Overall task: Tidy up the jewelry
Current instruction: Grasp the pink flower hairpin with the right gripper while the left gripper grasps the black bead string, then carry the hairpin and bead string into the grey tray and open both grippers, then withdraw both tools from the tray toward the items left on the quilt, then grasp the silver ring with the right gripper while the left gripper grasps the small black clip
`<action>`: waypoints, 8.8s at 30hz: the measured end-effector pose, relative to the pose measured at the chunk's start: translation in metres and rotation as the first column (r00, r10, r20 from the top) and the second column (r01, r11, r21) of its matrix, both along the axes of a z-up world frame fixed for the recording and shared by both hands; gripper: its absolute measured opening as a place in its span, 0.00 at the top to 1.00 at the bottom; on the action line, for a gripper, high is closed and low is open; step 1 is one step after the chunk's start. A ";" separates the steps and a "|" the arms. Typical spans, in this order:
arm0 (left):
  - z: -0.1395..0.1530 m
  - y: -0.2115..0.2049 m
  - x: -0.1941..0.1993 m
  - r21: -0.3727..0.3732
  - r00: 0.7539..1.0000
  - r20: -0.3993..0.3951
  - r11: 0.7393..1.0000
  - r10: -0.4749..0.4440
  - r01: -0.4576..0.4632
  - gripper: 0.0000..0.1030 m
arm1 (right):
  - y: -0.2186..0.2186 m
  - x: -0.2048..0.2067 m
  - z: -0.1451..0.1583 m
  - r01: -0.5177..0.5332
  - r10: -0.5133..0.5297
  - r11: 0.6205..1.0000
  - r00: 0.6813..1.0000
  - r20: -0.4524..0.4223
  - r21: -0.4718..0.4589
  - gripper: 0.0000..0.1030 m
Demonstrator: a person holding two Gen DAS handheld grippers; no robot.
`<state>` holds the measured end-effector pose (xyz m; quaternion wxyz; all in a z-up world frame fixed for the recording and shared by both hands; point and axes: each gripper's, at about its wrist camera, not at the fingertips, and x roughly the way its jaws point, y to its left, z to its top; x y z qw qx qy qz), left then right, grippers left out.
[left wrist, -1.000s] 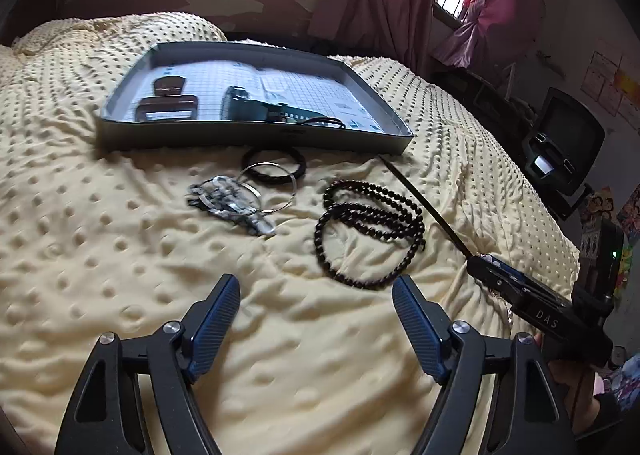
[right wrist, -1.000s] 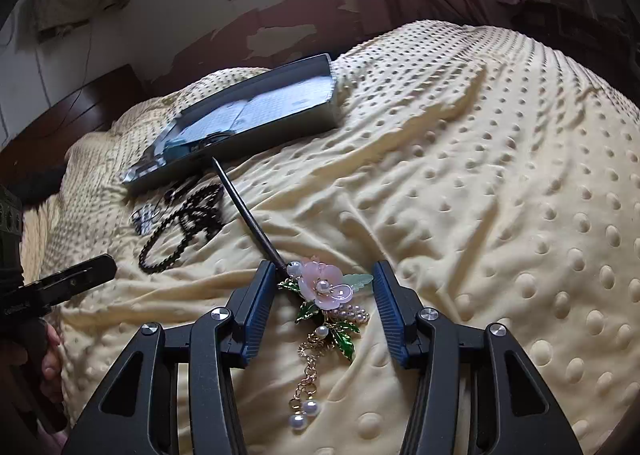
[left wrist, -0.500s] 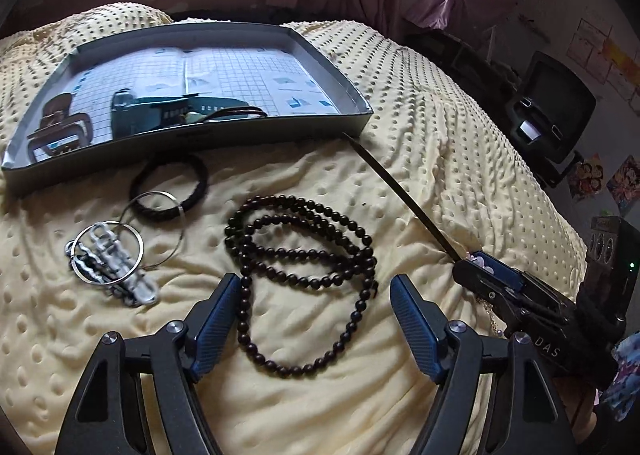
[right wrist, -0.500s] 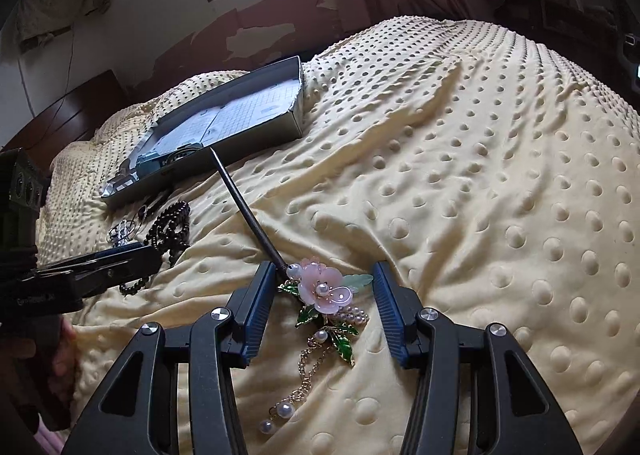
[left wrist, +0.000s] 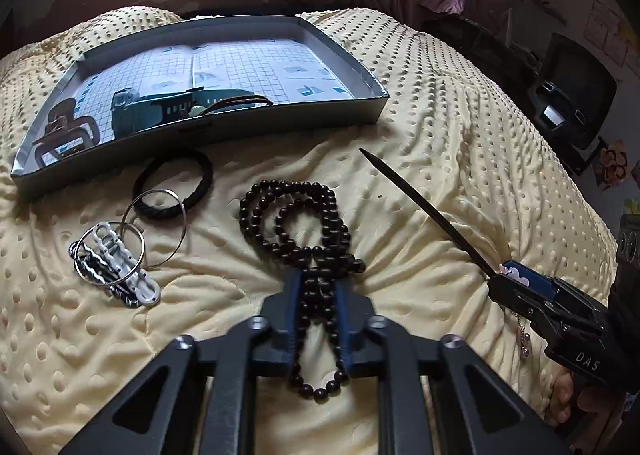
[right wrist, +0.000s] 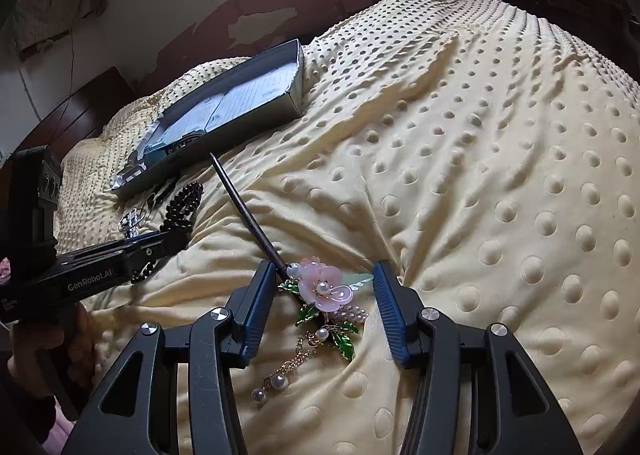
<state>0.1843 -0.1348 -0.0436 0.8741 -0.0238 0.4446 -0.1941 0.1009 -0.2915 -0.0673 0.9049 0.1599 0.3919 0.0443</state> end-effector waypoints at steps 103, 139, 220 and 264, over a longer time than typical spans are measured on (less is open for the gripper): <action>0.080 0.103 0.090 -0.190 0.950 0.130 0.948 0.283 -0.256 0.08 | 0.072 0.165 0.081 -0.123 0.136 0.985 0.985 0.109 -0.122 0.32; 0.088 0.131 -0.179 -0.106 0.793 0.538 0.956 0.286 -0.273 0.00 | 0.076 -0.102 0.109 -0.012 0.082 0.988 0.887 0.454 -0.156 0.01; -0.018 0.174 0.030 -0.362 0.994 -0.024 0.926 0.107 -0.109 0.73 | 0.144 0.107 0.009 -0.258 0.258 0.966 0.966 0.011 0.015 0.97; -0.001 0.182 -0.003 -0.434 0.990 0.011 0.893 0.139 -0.120 0.85 | 0.144 0.075 0.024 -0.248 0.258 0.964 0.960 0.110 -0.093 0.97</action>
